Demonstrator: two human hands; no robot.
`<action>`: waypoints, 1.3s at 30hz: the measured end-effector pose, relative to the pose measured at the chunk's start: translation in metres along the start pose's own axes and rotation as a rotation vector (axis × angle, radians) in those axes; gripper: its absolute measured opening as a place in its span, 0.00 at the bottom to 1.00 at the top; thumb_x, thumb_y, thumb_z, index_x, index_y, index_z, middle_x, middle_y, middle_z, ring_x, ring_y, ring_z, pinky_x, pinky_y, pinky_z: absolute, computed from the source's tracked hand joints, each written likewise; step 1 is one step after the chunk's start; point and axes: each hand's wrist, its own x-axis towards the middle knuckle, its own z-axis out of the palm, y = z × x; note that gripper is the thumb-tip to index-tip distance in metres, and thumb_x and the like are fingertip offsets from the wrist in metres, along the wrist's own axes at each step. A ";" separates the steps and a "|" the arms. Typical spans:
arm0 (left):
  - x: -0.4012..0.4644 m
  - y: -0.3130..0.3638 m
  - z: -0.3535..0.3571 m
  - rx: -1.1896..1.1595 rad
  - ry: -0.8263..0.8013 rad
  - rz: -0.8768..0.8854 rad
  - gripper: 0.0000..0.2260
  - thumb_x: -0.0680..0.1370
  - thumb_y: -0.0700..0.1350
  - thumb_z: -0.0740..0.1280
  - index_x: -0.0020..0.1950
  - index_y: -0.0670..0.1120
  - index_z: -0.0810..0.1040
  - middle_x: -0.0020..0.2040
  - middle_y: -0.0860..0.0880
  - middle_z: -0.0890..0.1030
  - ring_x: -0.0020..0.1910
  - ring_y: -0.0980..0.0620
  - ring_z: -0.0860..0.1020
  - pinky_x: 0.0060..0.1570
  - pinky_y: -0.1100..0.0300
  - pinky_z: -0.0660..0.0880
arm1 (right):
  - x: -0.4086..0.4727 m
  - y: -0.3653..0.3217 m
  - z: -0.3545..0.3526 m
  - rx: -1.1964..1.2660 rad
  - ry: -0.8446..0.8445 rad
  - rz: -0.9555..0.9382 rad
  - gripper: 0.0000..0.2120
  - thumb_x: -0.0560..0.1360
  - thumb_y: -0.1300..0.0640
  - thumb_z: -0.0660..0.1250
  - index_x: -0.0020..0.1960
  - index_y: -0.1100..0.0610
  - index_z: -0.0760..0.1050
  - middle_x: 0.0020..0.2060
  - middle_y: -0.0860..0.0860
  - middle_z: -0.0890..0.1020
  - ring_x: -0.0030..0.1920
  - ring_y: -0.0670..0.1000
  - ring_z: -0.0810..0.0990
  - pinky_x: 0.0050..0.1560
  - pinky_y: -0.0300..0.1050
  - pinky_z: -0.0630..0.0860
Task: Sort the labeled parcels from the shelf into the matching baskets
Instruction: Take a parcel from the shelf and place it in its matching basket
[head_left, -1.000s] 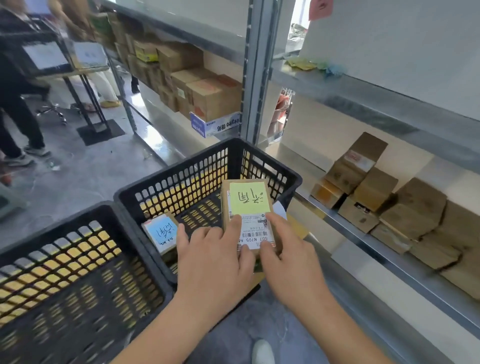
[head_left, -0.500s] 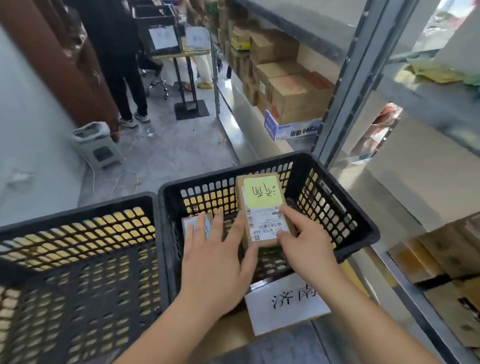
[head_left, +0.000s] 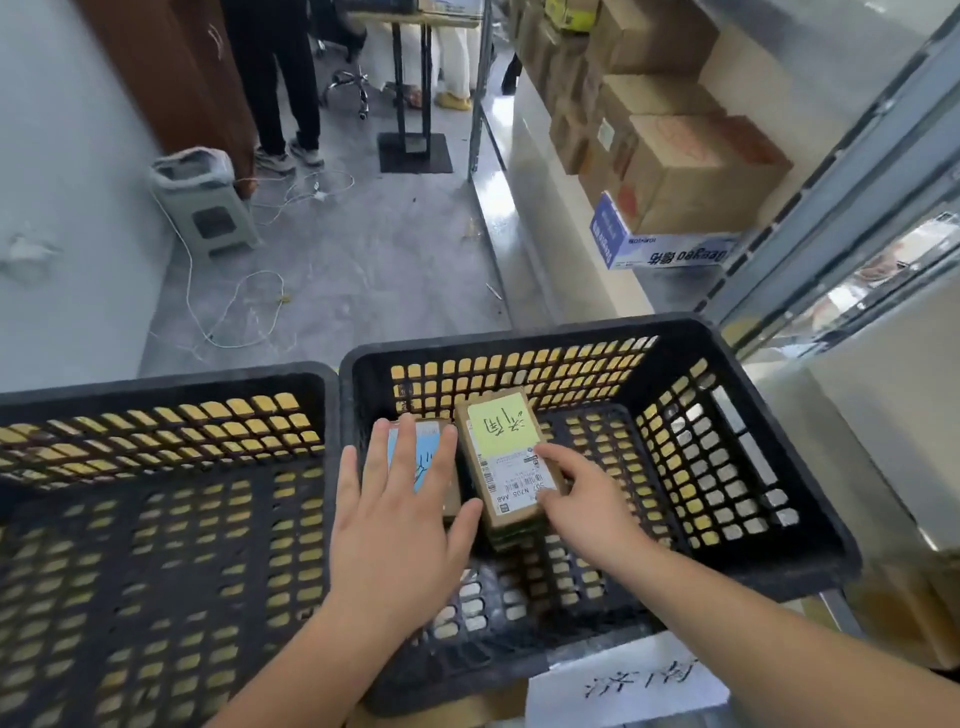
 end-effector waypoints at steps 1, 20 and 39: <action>0.001 0.000 0.002 0.003 -0.001 -0.002 0.32 0.81 0.67 0.46 0.83 0.55 0.52 0.82 0.43 0.53 0.82 0.43 0.45 0.78 0.38 0.48 | 0.008 0.003 0.003 -0.035 -0.006 -0.007 0.27 0.79 0.66 0.66 0.76 0.48 0.70 0.71 0.47 0.75 0.58 0.45 0.80 0.46 0.35 0.82; 0.009 0.028 0.003 0.107 -0.050 -0.209 0.30 0.82 0.66 0.47 0.81 0.55 0.58 0.81 0.43 0.59 0.81 0.41 0.51 0.77 0.37 0.52 | 0.079 0.049 0.023 -0.484 -0.455 -0.173 0.33 0.81 0.50 0.59 0.80 0.40 0.45 0.71 0.56 0.60 0.59 0.57 0.77 0.61 0.50 0.77; 0.051 0.050 -0.012 0.041 -0.096 0.053 0.31 0.81 0.68 0.42 0.82 0.59 0.47 0.82 0.46 0.54 0.82 0.45 0.47 0.79 0.42 0.48 | 0.041 0.002 -0.070 -0.662 -0.185 -0.386 0.37 0.79 0.31 0.54 0.81 0.36 0.39 0.82 0.50 0.53 0.80 0.56 0.58 0.77 0.59 0.62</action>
